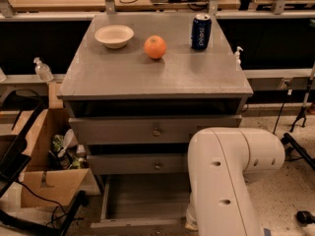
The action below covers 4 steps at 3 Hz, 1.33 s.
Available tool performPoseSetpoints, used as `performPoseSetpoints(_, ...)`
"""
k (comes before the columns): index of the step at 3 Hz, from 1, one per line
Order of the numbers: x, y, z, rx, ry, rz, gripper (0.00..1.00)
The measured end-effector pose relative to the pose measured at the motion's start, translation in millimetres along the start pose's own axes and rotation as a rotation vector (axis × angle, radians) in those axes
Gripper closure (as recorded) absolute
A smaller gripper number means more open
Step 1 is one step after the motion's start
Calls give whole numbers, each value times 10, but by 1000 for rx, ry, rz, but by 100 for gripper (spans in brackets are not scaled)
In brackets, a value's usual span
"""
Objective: Open bottom drawer
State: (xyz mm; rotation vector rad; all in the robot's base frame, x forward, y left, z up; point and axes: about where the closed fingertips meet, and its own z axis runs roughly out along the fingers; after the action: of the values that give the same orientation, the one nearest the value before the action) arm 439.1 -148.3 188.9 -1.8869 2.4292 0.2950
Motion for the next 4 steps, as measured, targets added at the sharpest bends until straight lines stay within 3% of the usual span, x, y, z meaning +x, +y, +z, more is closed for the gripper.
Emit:
performPoseSetpoints(2,0,0,0,0,0,0,100)
performPoseSetpoints(3,0,0,0,0,0,0,84)
performPoseSetpoints(4,0,1,0,0,0,0,61)
